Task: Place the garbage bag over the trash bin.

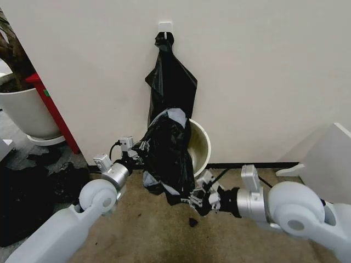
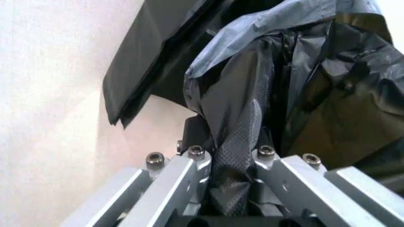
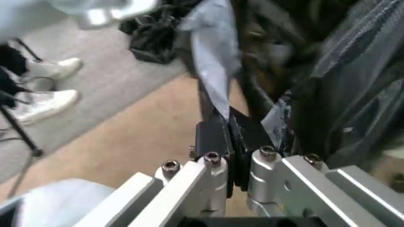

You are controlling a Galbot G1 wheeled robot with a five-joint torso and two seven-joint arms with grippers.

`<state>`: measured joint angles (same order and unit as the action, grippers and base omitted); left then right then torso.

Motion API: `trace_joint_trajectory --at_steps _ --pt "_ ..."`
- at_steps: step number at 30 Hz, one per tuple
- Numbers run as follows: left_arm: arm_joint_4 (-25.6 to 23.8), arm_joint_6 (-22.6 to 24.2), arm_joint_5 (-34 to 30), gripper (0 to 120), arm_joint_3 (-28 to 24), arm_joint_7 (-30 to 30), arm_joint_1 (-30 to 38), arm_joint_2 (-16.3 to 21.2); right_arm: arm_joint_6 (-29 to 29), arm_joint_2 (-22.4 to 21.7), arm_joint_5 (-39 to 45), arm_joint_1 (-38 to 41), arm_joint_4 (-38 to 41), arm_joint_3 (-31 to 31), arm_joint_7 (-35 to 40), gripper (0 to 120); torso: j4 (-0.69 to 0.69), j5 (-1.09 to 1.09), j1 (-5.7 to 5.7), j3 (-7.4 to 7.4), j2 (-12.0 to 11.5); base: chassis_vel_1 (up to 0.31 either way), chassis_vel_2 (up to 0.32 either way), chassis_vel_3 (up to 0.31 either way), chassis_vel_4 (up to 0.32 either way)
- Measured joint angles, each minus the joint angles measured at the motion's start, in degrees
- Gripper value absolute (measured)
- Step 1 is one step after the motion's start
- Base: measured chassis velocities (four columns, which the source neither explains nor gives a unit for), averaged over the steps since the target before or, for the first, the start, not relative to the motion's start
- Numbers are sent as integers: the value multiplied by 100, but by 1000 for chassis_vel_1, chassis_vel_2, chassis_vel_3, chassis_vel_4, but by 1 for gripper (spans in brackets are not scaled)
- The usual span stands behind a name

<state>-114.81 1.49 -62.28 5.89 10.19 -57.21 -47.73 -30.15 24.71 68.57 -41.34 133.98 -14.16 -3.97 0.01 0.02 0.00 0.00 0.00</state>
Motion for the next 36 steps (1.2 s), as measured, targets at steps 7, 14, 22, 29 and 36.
trace_joint_trajectory --at_steps 7,14,22,29,36 --pt "-94 126 -318 5 40 145 -10 9 284 -195 -1114 -486 -474 357 -871 0 -1 -1 0 0 0 0 0 0 0" --pt "-145 276 -690 5 46 441 76 -8 530 -288 -2121 -969 -742 794 -1619 0 -1 -1 0 0 0 0 0 0 0" --pt "-254 481 -1114 5 115 768 41 -17 804 -298 -2891 -1110 -918 1031 -1730 0 -1 -1 0 0 0 0 0 0 0" --pt "-314 605 -1257 5 134 820 -39 -15 1087 -297 -3509 -1179 -953 1093 -1547 0 0 -1 0 0 0 0 0 0 0" --pt "-319 645 -1449 5 133 866 -11 -31 1216 -359 -3896 -1419 -998 1338 -1563 24 -1 -1 0 0 0 0 0 0 0"
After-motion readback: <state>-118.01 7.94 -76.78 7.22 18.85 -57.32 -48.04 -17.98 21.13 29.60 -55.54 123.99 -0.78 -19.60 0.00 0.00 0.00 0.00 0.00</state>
